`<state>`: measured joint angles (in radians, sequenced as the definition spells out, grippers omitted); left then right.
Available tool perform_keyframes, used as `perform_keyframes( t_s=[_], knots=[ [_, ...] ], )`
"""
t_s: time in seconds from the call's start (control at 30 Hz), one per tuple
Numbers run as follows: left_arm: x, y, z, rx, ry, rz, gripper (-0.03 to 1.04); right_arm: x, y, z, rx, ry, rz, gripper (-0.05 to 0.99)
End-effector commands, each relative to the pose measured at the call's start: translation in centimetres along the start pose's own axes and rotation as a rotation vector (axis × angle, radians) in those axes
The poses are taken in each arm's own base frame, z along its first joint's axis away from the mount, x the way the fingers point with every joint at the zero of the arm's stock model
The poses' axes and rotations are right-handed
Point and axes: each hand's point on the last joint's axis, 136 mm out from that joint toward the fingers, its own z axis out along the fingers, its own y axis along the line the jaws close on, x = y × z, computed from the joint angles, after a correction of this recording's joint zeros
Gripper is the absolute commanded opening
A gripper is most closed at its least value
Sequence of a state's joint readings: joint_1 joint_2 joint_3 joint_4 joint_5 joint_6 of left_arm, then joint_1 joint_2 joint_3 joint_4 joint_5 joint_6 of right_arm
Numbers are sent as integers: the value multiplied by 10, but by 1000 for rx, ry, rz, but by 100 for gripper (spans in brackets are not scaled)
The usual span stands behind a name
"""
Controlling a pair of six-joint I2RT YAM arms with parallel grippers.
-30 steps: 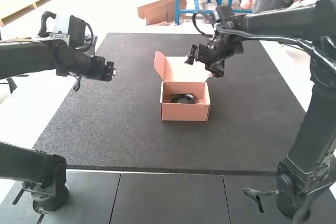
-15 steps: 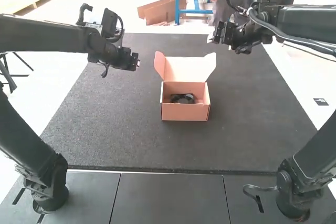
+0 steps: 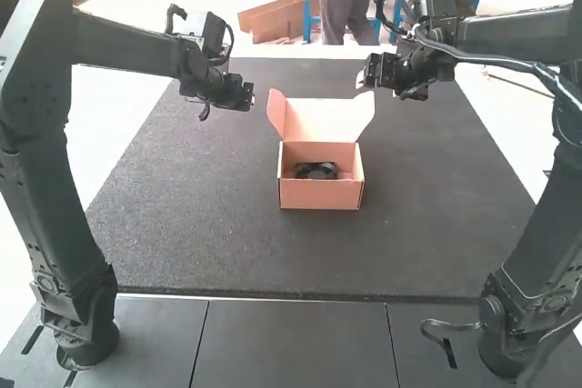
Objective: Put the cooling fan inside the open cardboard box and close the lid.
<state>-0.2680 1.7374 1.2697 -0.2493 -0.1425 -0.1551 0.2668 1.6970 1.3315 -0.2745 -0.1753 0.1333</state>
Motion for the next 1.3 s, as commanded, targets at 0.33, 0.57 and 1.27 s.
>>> perform_keyframes(
  t_s=[0.33, 0.57, 1.27],
  knots=[
    [-27, -38, 13, 165, 1, -100, 97, -29, -19, 24, -6, 53, 32, 90],
    [-28, -72, 7, 304, 19, -108, 97, -21, -10, 31, -65, 110, 50, 85],
    [-19, -91, 5, 360, 52, -92, 97, -11, -11, 33, -60, 164, 156, 27]
  ],
)
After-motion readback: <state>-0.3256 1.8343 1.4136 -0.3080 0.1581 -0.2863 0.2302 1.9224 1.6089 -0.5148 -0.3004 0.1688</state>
